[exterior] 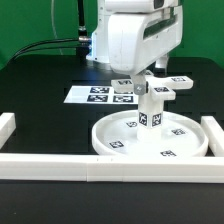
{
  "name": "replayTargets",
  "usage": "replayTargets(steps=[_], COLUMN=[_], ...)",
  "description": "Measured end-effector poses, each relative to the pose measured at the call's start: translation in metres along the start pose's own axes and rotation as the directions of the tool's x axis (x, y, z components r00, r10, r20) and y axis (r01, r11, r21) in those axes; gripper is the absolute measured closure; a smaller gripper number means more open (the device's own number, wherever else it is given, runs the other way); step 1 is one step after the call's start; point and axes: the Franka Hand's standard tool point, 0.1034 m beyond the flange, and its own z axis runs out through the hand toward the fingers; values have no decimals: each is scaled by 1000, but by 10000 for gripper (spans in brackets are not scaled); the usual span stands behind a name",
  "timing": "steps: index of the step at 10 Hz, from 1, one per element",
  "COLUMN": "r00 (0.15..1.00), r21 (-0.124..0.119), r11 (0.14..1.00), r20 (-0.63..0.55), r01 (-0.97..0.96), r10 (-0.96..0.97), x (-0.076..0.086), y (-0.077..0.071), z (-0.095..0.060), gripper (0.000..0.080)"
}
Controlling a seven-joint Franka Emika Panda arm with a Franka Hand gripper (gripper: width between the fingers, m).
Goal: Assemble round table
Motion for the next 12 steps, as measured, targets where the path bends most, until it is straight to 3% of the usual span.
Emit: replayTargets(steps=[3, 4, 8, 10, 12], r00=[1000, 1000, 999, 955, 839], r21=[4, 12, 12, 12, 8], r11=[1000, 999, 999, 955, 838], r20=[1, 4, 4, 6, 7], r01=[15, 31, -50, -297, -545], r10=[-15, -31, 50, 297, 545], x=[1, -5, -5, -5, 1], y=[-1, 2, 2, 1, -2], z=[-1, -1, -1, 0, 0], gripper=[164, 338, 358, 358, 357])
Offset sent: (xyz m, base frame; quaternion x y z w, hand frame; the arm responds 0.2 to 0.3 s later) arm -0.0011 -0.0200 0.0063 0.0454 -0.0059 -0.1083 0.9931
